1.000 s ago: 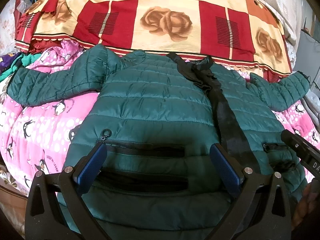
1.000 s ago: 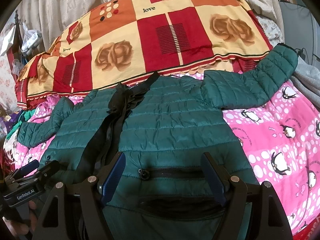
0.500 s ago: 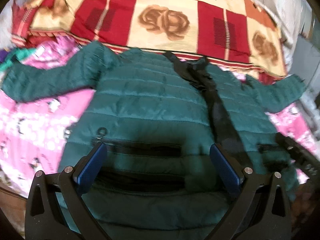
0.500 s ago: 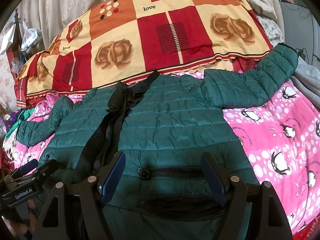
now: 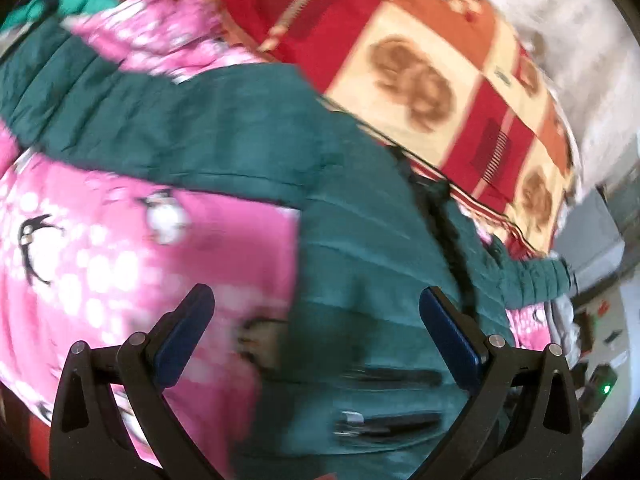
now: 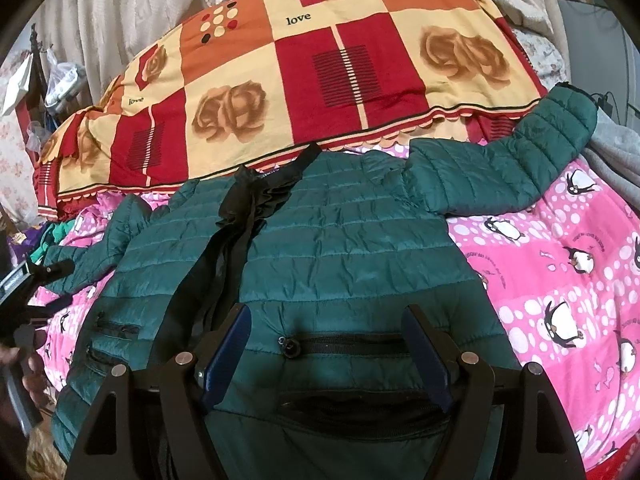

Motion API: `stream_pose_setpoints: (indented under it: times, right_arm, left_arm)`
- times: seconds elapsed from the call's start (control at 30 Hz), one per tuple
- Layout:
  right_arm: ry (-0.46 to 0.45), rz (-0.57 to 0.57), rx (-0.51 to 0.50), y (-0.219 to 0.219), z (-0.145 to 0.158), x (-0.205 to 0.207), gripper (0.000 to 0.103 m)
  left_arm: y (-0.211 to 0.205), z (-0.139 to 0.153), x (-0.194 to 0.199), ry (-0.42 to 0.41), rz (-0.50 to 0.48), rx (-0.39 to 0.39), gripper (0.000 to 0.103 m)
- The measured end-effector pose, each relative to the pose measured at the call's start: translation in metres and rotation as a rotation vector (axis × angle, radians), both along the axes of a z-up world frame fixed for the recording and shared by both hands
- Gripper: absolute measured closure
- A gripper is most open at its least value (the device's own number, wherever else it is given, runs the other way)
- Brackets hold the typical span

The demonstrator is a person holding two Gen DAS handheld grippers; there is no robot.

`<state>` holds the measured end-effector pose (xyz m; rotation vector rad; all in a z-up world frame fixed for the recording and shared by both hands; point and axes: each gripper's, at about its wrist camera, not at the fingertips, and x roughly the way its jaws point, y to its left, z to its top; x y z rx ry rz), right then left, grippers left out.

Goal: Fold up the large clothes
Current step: 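Grasp the jacket's sleeve cuff with the left gripper and lift it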

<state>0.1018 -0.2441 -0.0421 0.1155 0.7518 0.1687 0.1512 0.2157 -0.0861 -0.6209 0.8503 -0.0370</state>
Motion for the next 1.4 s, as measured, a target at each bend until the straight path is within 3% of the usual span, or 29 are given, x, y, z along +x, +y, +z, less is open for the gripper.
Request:
stream_pose_setpoints:
  times: [0.2, 0.33, 0.47, 0.63, 0.83, 0.87, 0.9, 0.97, 1.0, 1.03, 1.23, 1.33, 1.4]
  right_arm:
    - [0.014, 0.003, 0.009, -0.001, -0.001, 0.002, 0.028]
    - [0.018, 0.007, 0.004, 0.002, -0.002, 0.001, 0.028]
    - [0.022, 0.004, 0.002, 0.003, -0.003, 0.001, 0.028]
    - [0.042, 0.001, 0.008, 0.002, -0.005, 0.004, 0.028]
    - [0.062, -0.001, 0.013, 0.000, -0.008, 0.007, 0.028]
    - [0.062, -0.002, 0.013, 0.000, -0.008, 0.007, 0.028]
    - [0.062, -0.002, 0.014, 0.000, -0.008, 0.007, 0.028]
    - [0.061, -0.003, 0.016, 0.000, -0.008, 0.007, 0.028]
    - [0.062, -0.004, 0.017, 0.000, -0.008, 0.007, 0.028]
    - [0.063, -0.004, 0.017, 0.000, -0.008, 0.007, 0.028]
    - [0.055, -0.011, 0.015, -0.002, -0.006, 0.005, 0.028]
    - [0.045, -0.057, -0.010, -0.006, -0.001, -0.001, 0.028]
    - [0.048, -0.149, -0.069, -0.011, 0.003, -0.006, 0.028]
  left_arm:
    - [0.092, -0.001, -0.010, -0.012, 0.188, 0.098, 0.001]
    - [0.158, 0.006, -0.019, -0.067, 0.321, 0.137, 0.001]
    - [0.207, 0.004, -0.019, -0.091, 0.420, 0.122, 0.001]
    - [0.229, -0.009, -0.013, -0.091, 0.511, 0.151, 0.001]
    - [0.236, 0.002, 0.000, -0.132, 0.588, 0.145, 0.003]
    - [0.238, 0.004, 0.004, -0.123, 0.592, 0.148, 0.007]
    - [0.239, 0.005, 0.008, -0.097, 0.598, 0.163, 0.019]
    - [0.238, 0.005, 0.015, -0.035, 0.590, 0.210, 0.051]
    - [0.237, 0.005, 0.017, -0.016, 0.574, 0.225, 0.079]
    - [0.238, 0.004, 0.019, -0.008, 0.552, 0.210, 0.084]
    - [0.208, 0.027, 0.026, -0.053, 0.493, 0.283, 0.088]
    - [0.167, 0.051, 0.042, -0.120, 0.386, 0.268, 0.088]
    - [0.136, 0.067, 0.053, -0.158, 0.310, 0.249, 0.088]
